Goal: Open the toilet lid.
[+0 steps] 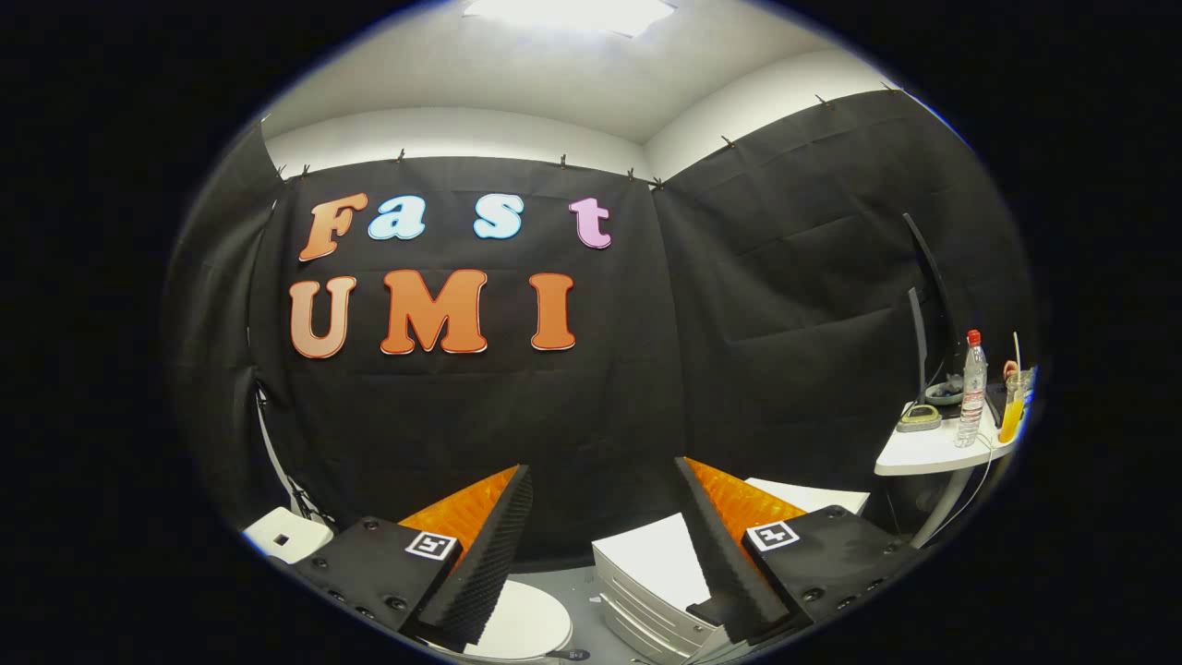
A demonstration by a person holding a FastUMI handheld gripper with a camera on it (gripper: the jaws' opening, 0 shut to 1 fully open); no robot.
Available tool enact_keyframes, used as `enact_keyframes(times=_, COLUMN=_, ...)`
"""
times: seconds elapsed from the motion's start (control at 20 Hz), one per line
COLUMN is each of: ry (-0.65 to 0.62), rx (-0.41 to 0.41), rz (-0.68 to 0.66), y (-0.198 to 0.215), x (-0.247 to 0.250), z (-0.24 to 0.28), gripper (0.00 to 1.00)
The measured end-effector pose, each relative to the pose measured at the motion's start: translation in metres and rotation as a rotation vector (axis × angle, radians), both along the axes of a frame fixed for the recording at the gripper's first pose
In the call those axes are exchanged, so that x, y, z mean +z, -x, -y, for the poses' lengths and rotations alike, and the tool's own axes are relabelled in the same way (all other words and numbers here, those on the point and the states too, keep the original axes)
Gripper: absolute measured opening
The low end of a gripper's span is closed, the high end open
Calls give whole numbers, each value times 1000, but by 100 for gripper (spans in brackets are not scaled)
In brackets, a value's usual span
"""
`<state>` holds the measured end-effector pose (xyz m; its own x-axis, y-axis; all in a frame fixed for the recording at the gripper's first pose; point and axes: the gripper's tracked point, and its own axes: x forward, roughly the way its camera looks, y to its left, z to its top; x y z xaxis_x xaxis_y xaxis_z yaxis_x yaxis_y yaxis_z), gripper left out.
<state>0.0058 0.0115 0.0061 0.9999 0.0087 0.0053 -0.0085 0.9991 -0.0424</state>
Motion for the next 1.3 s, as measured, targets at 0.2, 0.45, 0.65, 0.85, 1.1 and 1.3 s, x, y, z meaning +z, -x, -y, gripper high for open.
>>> enact_keyframes(times=0.2, ry=20, rx=17, rz=2, y=-3, x=3, z=-8, gripper=98)
enact_keyframes(times=0.45, ry=22, rx=62, rz=2, y=3, x=5, z=-24, gripper=98)
enact_keyframes(times=0.65, ry=19, rx=74, rz=8, y=14, x=-3, z=-28, gripper=98)
enact_keyframes(times=0.85, ry=6, rx=79, rz=-6, y=21, x=-26, z=-33, gripper=98)
enact_keyframes(times=1.1, ry=14, rx=81, rz=-27, y=23, x=-71, z=-36, gripper=98)
enact_keyframes(times=1.3, ry=-41, rx=103, rz=-42, y=17, x=-103, z=-42, gripper=98)
